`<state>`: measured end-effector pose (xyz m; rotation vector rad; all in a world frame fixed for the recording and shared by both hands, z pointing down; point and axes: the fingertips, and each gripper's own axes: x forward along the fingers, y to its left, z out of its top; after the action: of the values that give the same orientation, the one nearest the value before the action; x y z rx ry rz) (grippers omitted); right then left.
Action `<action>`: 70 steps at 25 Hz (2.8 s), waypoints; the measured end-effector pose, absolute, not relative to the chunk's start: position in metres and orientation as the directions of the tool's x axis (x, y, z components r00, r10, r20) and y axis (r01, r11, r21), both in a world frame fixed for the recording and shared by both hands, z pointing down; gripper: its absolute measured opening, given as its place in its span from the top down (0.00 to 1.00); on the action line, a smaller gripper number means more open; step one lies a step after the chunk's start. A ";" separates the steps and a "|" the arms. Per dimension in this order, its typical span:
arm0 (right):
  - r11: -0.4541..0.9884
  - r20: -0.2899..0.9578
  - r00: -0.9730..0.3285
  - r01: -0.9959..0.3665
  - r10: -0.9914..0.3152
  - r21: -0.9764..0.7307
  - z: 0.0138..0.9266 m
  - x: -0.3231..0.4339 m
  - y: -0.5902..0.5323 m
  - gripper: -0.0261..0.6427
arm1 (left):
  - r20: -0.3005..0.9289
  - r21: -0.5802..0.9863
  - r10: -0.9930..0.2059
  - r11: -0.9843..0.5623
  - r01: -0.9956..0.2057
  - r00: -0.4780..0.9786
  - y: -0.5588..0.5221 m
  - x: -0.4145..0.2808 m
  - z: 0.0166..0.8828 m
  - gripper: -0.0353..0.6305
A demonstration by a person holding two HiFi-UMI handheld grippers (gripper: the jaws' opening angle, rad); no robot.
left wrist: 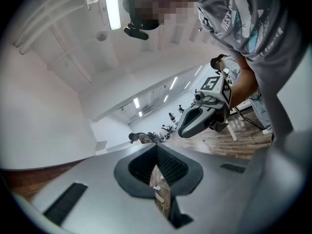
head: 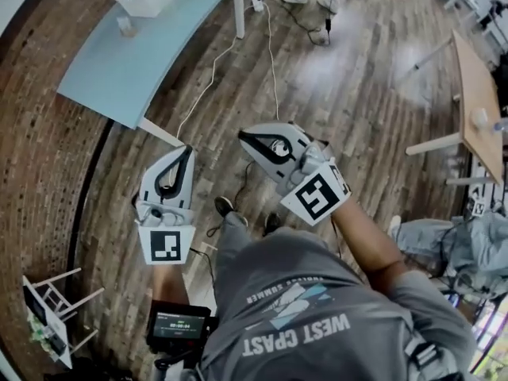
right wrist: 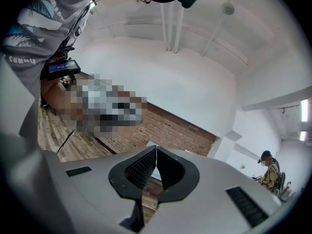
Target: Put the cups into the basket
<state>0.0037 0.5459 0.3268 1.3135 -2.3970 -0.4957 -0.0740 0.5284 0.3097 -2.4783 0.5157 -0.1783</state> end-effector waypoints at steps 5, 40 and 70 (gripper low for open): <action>0.451 0.113 -0.459 -0.747 -0.881 0.488 0.312 0.004 0.505 0.94 | -0.024 -0.605 -0.339 -0.744 -0.284 0.940 0.485 -0.071 0.296 0.95; 0.454 0.095 -0.468 -0.755 -0.878 0.473 0.301 0.059 0.321 0.94 | -0.001 -0.605 -0.352 -0.745 -0.281 0.936 0.299 -0.007 0.287 0.95; 0.456 0.113 -0.458 -0.765 -0.882 0.455 0.307 0.078 0.185 0.94 | 0.016 -0.583 -0.358 -0.762 -0.282 0.933 0.163 0.007 0.292 0.95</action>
<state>0.0780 0.1853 0.3069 1.3999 -2.3777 -0.4900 0.0071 0.1632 0.2921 -2.4856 0.4541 -0.1680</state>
